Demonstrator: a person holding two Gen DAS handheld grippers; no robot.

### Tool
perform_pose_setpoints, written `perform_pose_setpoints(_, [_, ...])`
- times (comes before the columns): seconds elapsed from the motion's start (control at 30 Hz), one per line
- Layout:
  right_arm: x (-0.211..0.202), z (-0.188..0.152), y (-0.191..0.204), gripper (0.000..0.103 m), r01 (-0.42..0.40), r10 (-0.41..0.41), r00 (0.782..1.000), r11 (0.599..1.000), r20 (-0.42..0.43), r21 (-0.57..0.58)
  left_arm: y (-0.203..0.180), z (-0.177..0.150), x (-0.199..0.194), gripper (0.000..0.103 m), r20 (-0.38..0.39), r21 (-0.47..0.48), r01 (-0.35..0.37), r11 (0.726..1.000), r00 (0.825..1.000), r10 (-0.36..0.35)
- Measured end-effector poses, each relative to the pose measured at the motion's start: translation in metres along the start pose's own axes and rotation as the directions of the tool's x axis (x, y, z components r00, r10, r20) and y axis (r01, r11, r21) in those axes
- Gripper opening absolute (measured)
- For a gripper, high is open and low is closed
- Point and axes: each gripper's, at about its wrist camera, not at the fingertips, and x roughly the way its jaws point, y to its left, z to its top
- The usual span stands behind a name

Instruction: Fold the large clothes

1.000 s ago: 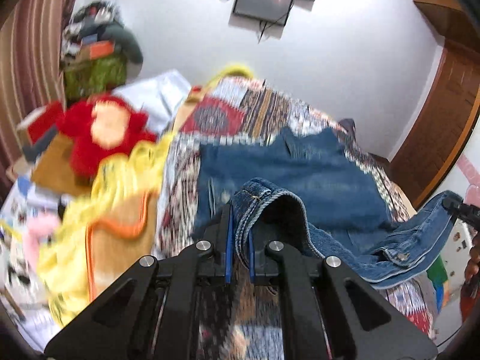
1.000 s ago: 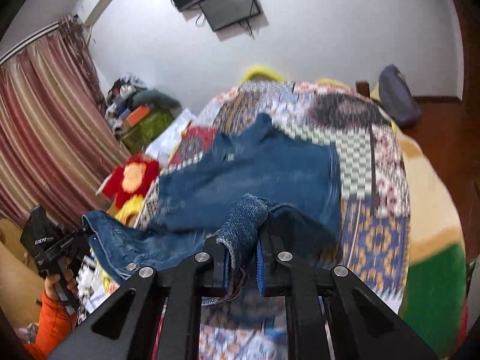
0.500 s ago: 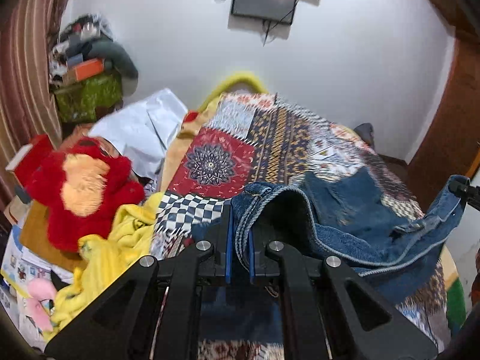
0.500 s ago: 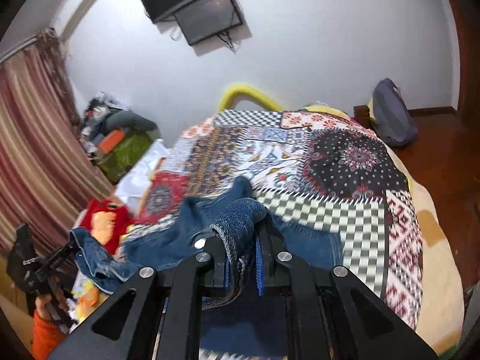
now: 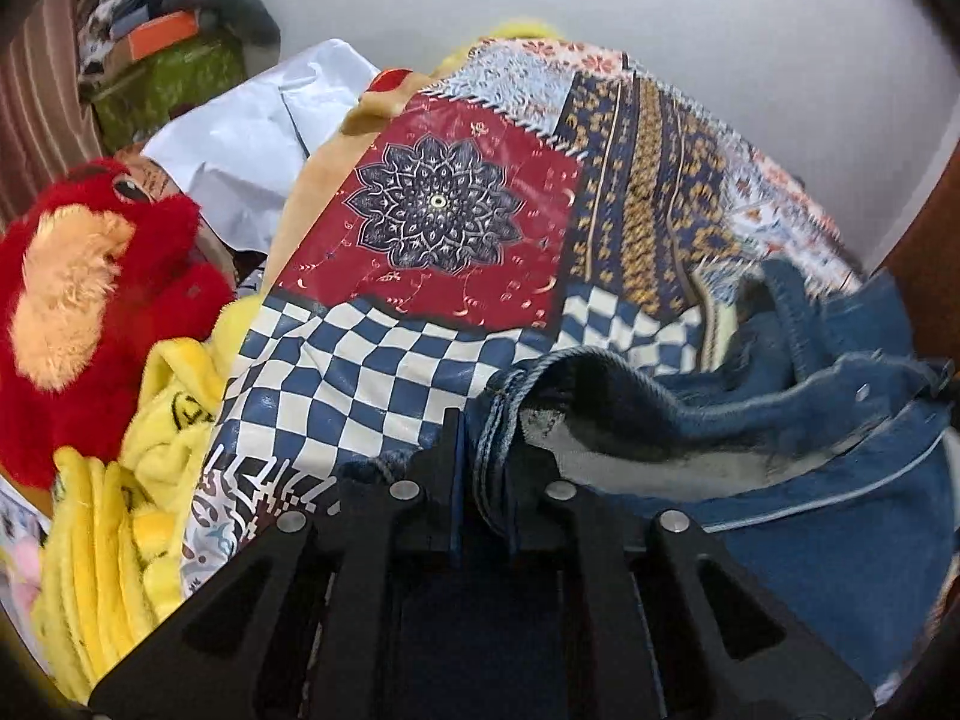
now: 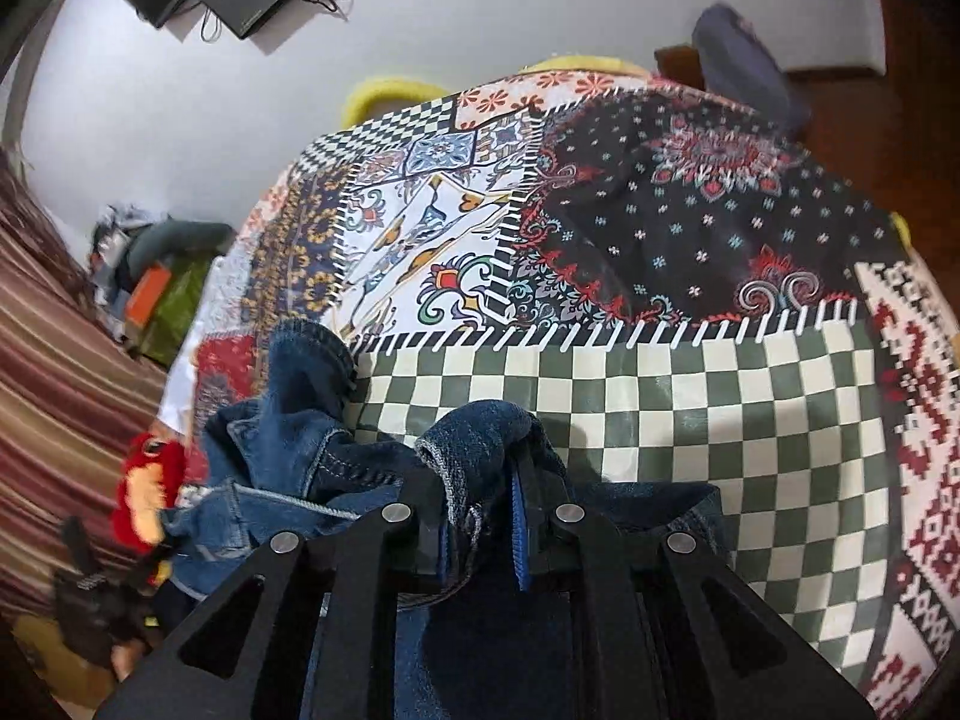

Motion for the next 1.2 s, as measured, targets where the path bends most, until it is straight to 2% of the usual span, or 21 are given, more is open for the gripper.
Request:
perform_pose_setpoints(0.07, [-0.006, 0.003, -0.002, 0.01, -0.019, 0.019, 1.0, 1.0, -0.011, 0.001, -0.005, -0.002, 0.0, 0.015, 0.003, 0.037, -0.029, 0.999, 1.0, 0.029])
perform_pose_setpoints(0.17, [-0.023, 0.005, 0.012, 0.01, 0.019, -0.02, 1.0, 0.996, -0.007, -0.086, -0.01, -0.003, 0.002, 0.017, -0.004, 0.079, -0.063, 0.995, 0.998, 0.063])
perform_pose_setpoints(0.27, [-0.043, 0.005, 0.021, 0.011, 0.035, -0.035, 0.999, 0.992, 0.005, -0.121, -0.014, -0.006, 0.002, 0.023, -0.008, 0.101, -0.087, 0.991, 0.996, 0.088])
perform_pose_setpoints(0.43, [-0.07, 0.008, 0.025, 0.011, 0.036, -0.034, 0.999, 0.992, 0.012, -0.123, -0.025, -0.01, 0.007, 0.028, -0.019, 0.156, -0.131, 0.979, 0.991, 0.136])
perform_pose_setpoints(0.57, [-0.084, 0.009, 0.023, 0.011, 0.038, -0.037, 0.999, 0.993, 0.012, -0.108, -0.023, -0.007, 0.009, 0.033, -0.059, 0.119, -0.103, 0.988, 0.992, 0.111])
perform_pose_setpoints(1.0, [-0.095, -0.01, 0.033, 0.011, 0.177, -0.185, 0.983, 0.939, 0.0, -0.295, -0.03, -0.005, 0.016, 0.041, -0.085, 0.12, -0.114, 0.986, 0.989, 0.124])
perform_pose_setpoints(1.2, [-0.092, -0.01, 0.026, 0.011, 0.16, -0.167, 0.986, 0.944, 0.002, -0.29, -0.028, -0.002, 0.007, 0.041, -0.092, 0.088, -0.103, 0.991, 0.989, 0.111])
